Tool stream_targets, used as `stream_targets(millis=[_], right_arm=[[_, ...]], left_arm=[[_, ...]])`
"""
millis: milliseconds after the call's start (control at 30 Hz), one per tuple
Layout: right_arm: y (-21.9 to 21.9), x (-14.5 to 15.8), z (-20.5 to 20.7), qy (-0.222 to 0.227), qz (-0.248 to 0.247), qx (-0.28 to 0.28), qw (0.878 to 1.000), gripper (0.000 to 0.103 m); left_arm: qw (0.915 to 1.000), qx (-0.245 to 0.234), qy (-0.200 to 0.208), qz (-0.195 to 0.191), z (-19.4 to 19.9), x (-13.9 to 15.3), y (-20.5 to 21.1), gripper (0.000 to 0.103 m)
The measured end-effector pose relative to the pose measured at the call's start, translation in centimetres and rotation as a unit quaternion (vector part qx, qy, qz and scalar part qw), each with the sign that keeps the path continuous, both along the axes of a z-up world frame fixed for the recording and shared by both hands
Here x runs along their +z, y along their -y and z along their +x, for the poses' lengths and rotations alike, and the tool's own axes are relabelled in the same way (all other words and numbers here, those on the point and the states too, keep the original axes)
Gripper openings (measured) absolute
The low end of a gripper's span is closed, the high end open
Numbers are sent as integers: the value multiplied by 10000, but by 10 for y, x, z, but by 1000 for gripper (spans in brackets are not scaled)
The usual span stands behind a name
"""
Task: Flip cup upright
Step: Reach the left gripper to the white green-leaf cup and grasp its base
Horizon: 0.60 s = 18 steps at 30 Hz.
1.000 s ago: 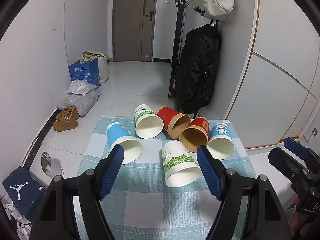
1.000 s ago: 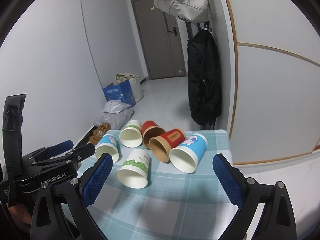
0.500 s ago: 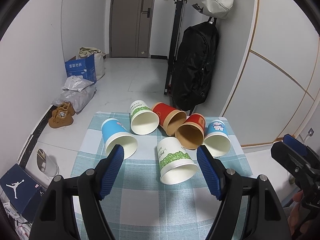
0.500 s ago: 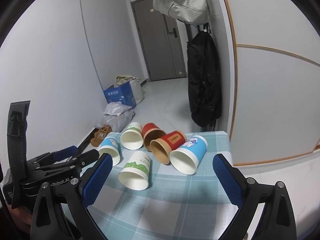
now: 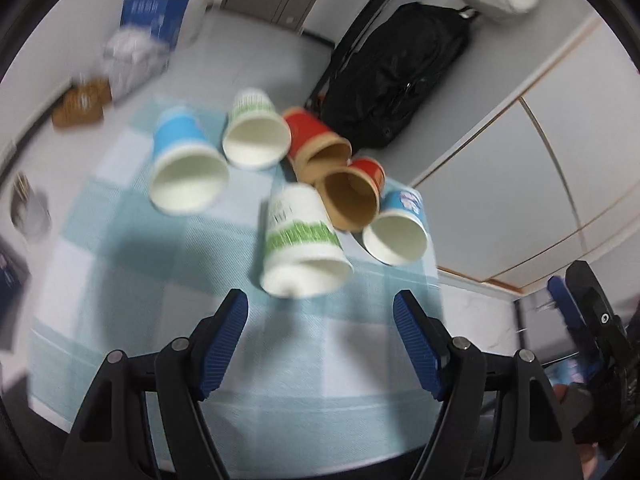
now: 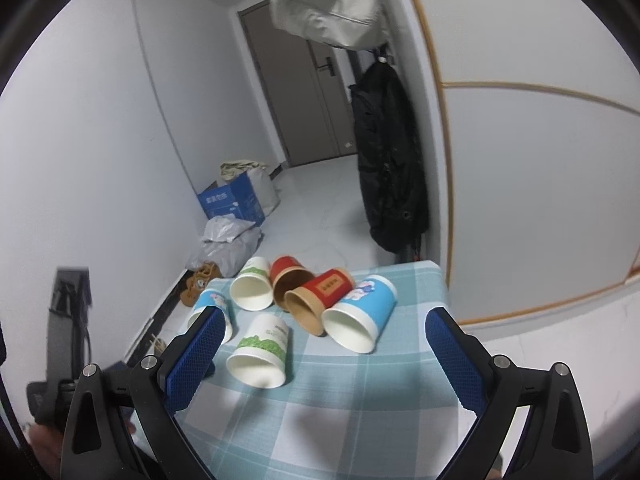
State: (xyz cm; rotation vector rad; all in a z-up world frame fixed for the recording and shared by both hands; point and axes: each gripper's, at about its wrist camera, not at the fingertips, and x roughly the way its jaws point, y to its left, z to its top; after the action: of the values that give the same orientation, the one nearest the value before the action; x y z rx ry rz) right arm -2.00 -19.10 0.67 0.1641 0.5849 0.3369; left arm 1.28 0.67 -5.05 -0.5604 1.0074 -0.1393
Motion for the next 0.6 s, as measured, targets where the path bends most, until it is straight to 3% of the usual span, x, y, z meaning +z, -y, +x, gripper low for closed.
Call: stream_targets(millis=[200, 300, 433, 600], right_arm=[[18, 1, 6, -137, 298, -171, 9993, 101], [24, 1, 8, -167, 359, -199, 9990, 101], [29, 0, 11, -250, 450, -218, 9984, 101], [33, 0, 13, -335, 585, -207, 9975, 101]], left_arm=[[9899, 333, -459, -1296, 15, -23, 1, 71], [9841, 455, -566, -1624, 26, -29, 6, 71], [9797, 634, -684, -1776, 39, -38, 5, 64], [9779, 905, -692, -1752, 51, -44, 3, 63]])
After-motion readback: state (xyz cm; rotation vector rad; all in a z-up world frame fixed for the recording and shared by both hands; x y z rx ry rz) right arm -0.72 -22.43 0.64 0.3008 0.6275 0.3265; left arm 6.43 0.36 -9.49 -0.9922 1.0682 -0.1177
